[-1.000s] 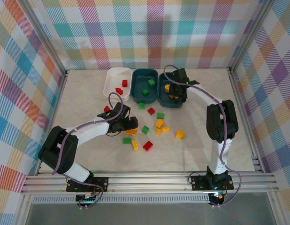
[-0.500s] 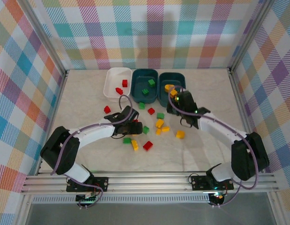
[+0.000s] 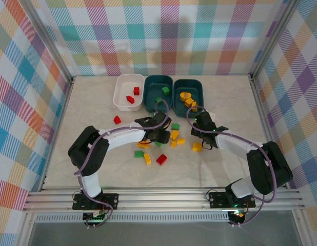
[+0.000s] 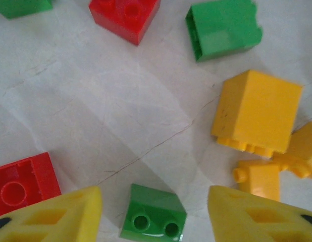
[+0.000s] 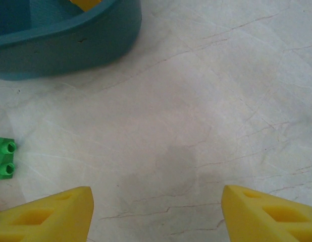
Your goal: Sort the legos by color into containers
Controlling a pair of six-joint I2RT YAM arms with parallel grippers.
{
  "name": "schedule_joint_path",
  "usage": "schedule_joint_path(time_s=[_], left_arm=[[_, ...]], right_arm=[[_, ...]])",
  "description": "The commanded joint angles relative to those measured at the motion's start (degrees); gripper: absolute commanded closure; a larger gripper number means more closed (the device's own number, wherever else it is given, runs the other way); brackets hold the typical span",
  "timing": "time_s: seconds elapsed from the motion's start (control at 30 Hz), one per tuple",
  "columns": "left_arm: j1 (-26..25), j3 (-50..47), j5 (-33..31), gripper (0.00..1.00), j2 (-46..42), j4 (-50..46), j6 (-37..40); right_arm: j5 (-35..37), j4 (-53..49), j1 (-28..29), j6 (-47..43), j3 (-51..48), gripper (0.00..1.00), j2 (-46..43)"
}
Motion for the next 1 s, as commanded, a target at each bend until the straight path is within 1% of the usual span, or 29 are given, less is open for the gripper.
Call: schedule_joint_path(time_s=[0.0,0.07,0.13,0.27,0.4,0.5,0.57,0.67,0.73,0.8,0.83,0.9,0.97], left_arm=[[-0.7,1.3,-0.9,0.47,1.4,-2.4,2.3],[-0.9,0.8,-0.7,0.49,1.7,-2.4,2.2],[-0.9,-0.4,0.1,0.49,1.7,-1.8,2.2],[-1.0,-2.7,-0.4,0.50,1.9,-0.6,1.9],[-1.0,-2.1,0.9,0.52,3.2,0.1,2.1],[-1.0,-0.9,0.4,0.62,4.1,-0.1,2.2],[-1.0,-0.6,-0.3,0.73,3.6,-0.3,2.1],[-0.9,2.2,-3.0,0.77,1.8,-2.5,3.4],[-0.4,6.4,-8.2,0.80,1.3,-5.1,4.8],[2.0,11.6,-11.3,0.85,1.8,-7.1,5.0],[4.3,14.3,-11.2,0.87,2.6,-7.6,4.1],[8.8,19.0,-8.2,0.88,4.6,-7.0,2.0],[13.6,26.6,-3.7,0.89,9.3,-9.5,-0.9]], right_arm=[[0.4,1.2,0.0,1.5,1.7,0.32,1.2],[0.4,1.4,0.0,1.5,1.8,0.32,1.2],[0.4,1.5,0.0,1.7,1.7,0.32,1.2],[-0.1,1.9,0.0,1.7,1.8,0.32,1.5],[-0.4,2.1,0.0,1.7,2.2,0.32,2.2],[-0.4,2.2,0.0,1.8,2.3,0.32,2.3],[-0.4,2.3,0.0,1.8,2.2,0.32,2.2],[-0.3,2.5,0.0,2.0,2.0,0.32,2.1],[-0.4,2.5,0.0,2.1,2.0,0.32,2.2],[-0.6,2.5,-0.1,2.4,1.9,0.32,2.1],[-0.5,2.6,0.0,2.4,1.8,0.32,1.9],[0.1,2.5,0.0,2.2,1.7,0.32,1.9],[0.8,2.2,0.0,2.1,1.6,0.32,1.8]])
